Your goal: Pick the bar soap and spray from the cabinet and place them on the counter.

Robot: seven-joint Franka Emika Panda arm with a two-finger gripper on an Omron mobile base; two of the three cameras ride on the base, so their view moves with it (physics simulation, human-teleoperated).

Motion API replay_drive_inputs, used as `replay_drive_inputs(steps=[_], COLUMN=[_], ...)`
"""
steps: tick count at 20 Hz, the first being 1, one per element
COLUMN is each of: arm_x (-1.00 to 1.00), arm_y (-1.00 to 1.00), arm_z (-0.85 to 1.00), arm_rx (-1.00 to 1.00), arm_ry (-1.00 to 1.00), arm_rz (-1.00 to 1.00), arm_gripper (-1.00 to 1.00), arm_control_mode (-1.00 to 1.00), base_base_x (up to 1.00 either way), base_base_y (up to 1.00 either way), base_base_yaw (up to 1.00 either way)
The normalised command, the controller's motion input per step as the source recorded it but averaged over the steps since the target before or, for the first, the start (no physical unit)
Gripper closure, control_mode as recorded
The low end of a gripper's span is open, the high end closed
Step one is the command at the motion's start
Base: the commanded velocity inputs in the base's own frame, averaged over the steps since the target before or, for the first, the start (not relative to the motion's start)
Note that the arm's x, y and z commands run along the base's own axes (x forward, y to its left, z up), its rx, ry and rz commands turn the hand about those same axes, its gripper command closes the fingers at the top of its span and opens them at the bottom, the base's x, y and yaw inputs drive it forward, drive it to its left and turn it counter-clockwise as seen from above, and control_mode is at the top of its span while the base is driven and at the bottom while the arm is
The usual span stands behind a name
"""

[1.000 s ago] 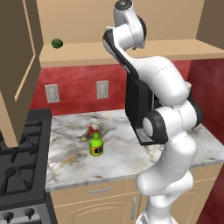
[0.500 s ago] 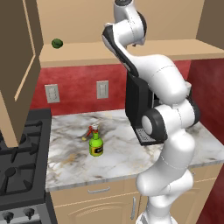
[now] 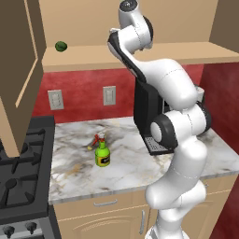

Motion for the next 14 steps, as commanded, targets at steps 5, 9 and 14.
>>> replay_drive_inputs(steps=[5, 9, 14], arm_x=[0.40, 0.24, 0.00], arm_y=[0.00, 0.00, 0.00], arm_z=[-0.11, -0.15, -0.42], arm_rx=[-0.06, -0.05, -0.09], arm_ry=[-0.05, 0.00, 0.06], arm_rz=[0.02, 0.02, 0.03], arm_gripper=[-1.00, -1.00, -1.00], arm_control_mode=[-1.00, -1.00, -1.00], base_base_x=[0.00, 0.00, 0.00], base_base_y=[0.00, 0.00, 0.00], base_base_yaw=[0.00, 0.00, 0.00])
